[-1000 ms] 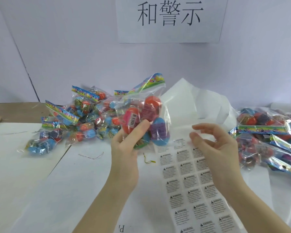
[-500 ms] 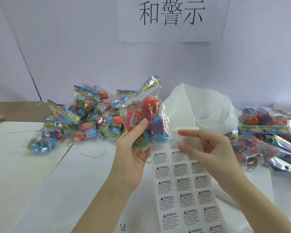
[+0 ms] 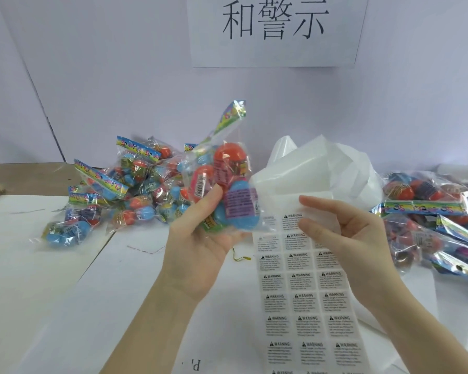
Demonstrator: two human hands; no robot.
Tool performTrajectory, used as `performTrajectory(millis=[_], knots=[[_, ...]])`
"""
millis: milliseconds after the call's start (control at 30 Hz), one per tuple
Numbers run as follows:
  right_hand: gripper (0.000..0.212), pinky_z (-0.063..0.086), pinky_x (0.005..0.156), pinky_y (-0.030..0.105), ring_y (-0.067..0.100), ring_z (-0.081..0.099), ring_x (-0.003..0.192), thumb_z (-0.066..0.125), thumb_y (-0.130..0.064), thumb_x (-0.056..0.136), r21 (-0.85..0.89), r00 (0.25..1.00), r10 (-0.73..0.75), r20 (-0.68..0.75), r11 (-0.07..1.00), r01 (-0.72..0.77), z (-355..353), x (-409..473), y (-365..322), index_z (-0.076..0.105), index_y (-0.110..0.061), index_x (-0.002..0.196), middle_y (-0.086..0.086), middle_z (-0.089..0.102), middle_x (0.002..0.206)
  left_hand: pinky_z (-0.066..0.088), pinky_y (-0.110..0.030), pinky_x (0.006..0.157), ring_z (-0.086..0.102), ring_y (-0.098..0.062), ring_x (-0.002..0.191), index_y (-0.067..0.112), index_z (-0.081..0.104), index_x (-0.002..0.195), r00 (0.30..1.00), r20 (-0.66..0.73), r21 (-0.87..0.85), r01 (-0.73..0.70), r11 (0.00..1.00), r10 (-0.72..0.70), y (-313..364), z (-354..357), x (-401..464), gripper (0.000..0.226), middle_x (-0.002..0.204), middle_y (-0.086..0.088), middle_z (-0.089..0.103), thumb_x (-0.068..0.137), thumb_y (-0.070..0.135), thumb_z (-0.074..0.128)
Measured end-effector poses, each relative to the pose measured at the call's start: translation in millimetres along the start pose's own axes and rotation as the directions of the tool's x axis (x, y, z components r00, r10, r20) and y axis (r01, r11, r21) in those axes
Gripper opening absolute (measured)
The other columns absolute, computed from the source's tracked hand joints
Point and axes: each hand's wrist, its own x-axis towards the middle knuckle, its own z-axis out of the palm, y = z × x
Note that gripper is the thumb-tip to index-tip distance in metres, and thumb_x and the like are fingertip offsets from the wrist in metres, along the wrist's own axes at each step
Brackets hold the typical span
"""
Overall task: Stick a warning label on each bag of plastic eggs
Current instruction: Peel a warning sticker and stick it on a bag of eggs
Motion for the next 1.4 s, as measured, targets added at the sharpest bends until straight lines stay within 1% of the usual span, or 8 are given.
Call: performTrajectory(millis=[200,467,600,733,867,1133,1300,1400], knots=[[0.028,0.056,0.072,0.024,0.012,0.069,0.074,0.072,-0.022,0.054,0.072,0.999,0.013,0.048,0.997,-0.017,2,-1,-1,0.076,-0.037,0.077,0.000,0.075,0.081,0.055,-0.023,0.062,0.069,-0.010,0.071,0.016,0.078,0.072,0.997,-0.004,0.097,0.075,0.992,-0.075,-7,6,-1,0.018,0.078,0.001,0.074,0.070,0.017,0.060],[0.019,0.052,0.066,0.013,0.001,0.067,0.068,0.070,-0.018,0.059,-0.013,0.993,-0.080,0.089,0.997,0.081,5,-3,0,0.074,-0.035,0.067,-0.009,0.073,0.071,0.054,-0.018,0.057,0.069,-0.009,0.065,0.013,0.077,0.068,0.996,-0.077,0.077,0.058,0.995,-0.052,-10,6,-1,0.016,0.074,0.000,0.073,0.065,0.016,0.062],[0.033,0.050,0.068,0.013,-0.004,0.063,0.065,0.074,-0.012,0.069,-0.139,0.990,-0.128,0.068,0.981,0.136,5,-4,3,0.073,-0.045,0.067,-0.017,0.071,0.068,0.054,-0.018,0.057,0.069,-0.009,0.066,0.012,0.077,0.070,0.993,-0.109,0.062,0.061,0.996,-0.054,-11,6,1,0.017,0.075,-0.001,0.073,0.058,0.018,0.067],[0.017,0.046,0.062,0.028,0.017,0.049,0.060,0.070,-0.033,0.061,-0.143,0.992,-0.117,0.037,0.982,0.122,7,-6,4,0.073,-0.046,0.073,-0.008,0.065,0.059,0.054,-0.017,0.058,0.068,-0.008,0.065,0.012,0.077,0.069,0.990,-0.135,0.062,0.048,0.997,-0.039,-13,6,1,0.018,0.075,0.000,0.073,0.055,0.019,0.069],[0.016,0.041,0.053,0.012,0.003,0.043,0.048,0.074,-0.023,0.065,-0.099,0.993,-0.117,0.022,0.988,0.119,8,-6,4,0.075,-0.038,0.069,-0.017,0.058,0.049,0.053,-0.016,0.057,0.068,-0.006,0.063,0.014,0.077,0.066,0.988,-0.154,0.065,0.028,0.997,-0.018,-14,7,1,0.016,0.073,0.001,0.073,0.054,0.020,0.069],[0.035,0.049,0.067,0.015,0.002,0.061,0.067,0.076,-0.012,0.070,-0.154,0.981,-0.188,-0.047,0.972,0.179,9,-7,11,0.073,-0.046,0.076,-0.015,0.072,0.072,0.052,-0.015,0.055,0.066,-0.005,0.061,0.016,0.076,0.063,0.982,-0.186,0.046,0.020,0.999,-0.011,-18,10,0,0.011,0.071,0.002,0.072,0.055,0.020,0.069],[0.020,0.044,0.061,0.028,0.024,0.053,0.062,0.068,-0.025,0.070,-0.328,0.914,-0.392,-0.103,0.881,0.340,15,-11,13,0.069,-0.039,0.085,0.003,0.064,0.067,0.053,-0.017,0.056,0.066,-0.008,0.062,0.014,0.076,0.067,0.973,-0.229,0.019,0.046,0.999,-0.040,-22,9,1,0.021,0.074,0.000,0.072,0.049,0.024,0.074],[0.024,0.049,0.067,0.024,0.009,0.059,0.073,0.070,-0.019,0.072,-0.365,0.891,-0.436,-0.123,0.855,0.368,19,-11,17,0.068,-0.034,0.091,-0.006,0.067,0.093,0.054,-0.019,0.057,0.068,-0.010,0.065,0.013,0.076,0.071,0.965,-0.260,0.006,0.047,0.999,-0.044,-26,9,1,0.025,0.078,-0.002,0.073,0.049,0.025,0.074]])
